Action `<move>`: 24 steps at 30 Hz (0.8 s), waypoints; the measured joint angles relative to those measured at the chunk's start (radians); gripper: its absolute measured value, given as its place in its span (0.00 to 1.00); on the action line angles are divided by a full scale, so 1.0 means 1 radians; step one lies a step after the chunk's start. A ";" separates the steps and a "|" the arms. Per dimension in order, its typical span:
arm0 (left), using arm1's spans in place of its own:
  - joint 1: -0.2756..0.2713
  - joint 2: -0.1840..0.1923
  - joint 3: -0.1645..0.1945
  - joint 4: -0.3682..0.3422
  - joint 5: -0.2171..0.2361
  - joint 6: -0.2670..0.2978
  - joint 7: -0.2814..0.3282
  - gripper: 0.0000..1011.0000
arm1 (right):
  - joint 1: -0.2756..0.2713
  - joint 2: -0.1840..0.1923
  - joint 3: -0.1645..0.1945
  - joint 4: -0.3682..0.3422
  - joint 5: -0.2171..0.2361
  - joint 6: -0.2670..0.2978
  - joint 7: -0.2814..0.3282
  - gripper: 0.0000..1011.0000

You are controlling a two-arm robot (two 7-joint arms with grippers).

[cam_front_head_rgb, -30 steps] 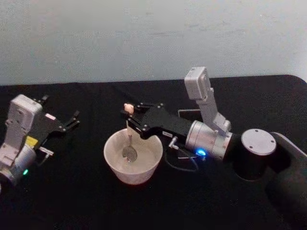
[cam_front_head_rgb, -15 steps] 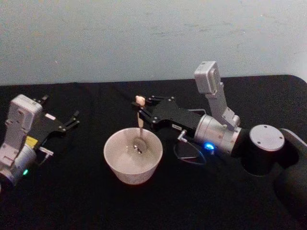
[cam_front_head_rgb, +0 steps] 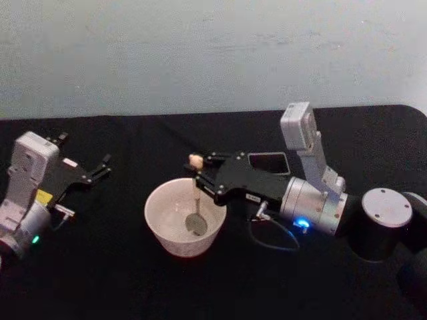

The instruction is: Pick up the stirring spoon with one hand, stir inside the cup, then place it back in its original position.

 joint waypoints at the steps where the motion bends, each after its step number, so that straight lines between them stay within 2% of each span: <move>1: 0.000 0.000 0.000 0.000 0.000 0.000 0.000 0.99 | -0.002 0.001 -0.003 -0.004 0.002 0.001 0.003 0.21; 7: 0.000 0.000 0.000 0.000 0.000 0.000 0.000 0.99 | -0.008 -0.004 -0.025 -0.012 0.008 0.010 0.010 0.21; 12: 0.000 0.000 0.000 0.000 0.000 0.000 0.000 0.99 | 0.005 -0.028 -0.036 0.007 0.011 0.010 0.001 0.21; 24: 0.000 0.000 0.000 0.000 0.000 0.000 0.000 0.99 | 0.054 -0.080 -0.038 0.063 -0.004 0.002 -0.039 0.21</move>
